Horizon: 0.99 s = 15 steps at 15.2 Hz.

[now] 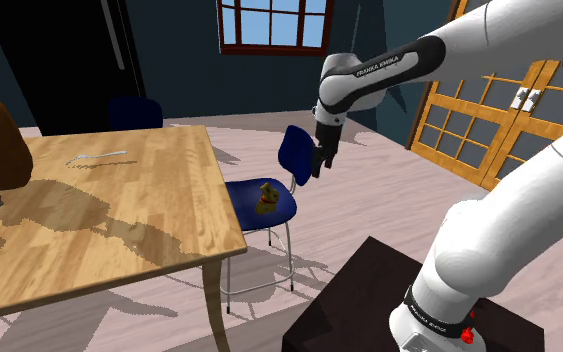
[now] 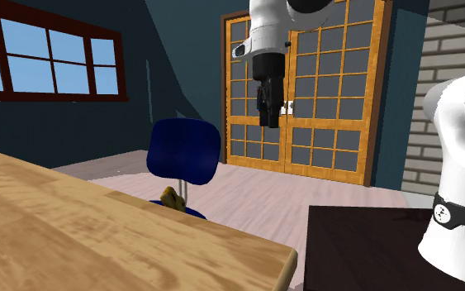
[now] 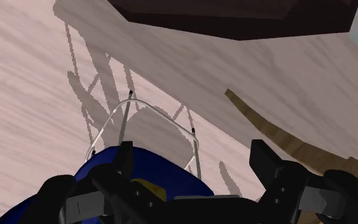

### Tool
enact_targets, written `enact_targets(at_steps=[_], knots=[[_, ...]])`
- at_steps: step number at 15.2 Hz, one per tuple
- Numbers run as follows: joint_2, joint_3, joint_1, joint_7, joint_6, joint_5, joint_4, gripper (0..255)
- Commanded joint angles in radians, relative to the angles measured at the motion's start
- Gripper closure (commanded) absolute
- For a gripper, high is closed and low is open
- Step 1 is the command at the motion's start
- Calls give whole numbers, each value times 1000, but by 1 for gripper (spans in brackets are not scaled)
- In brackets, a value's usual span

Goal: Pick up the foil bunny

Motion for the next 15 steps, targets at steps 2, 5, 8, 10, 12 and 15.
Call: enact_targets(at_steps=[2, 5, 8, 10, 12, 15], knots=[[118, -33, 26, -99, 102, 31, 37, 0], [236, -60, 47, -206, 180, 81, 92, 0], [356, -74, 62, -319, 243, 149, 159, 0], [436, -74, 64, -396, 276, 200, 212, 0], [515, -65, 60, -470, 301, 251, 269, 0], [630, -39, 42, -571, 328, 321, 364, 0]])
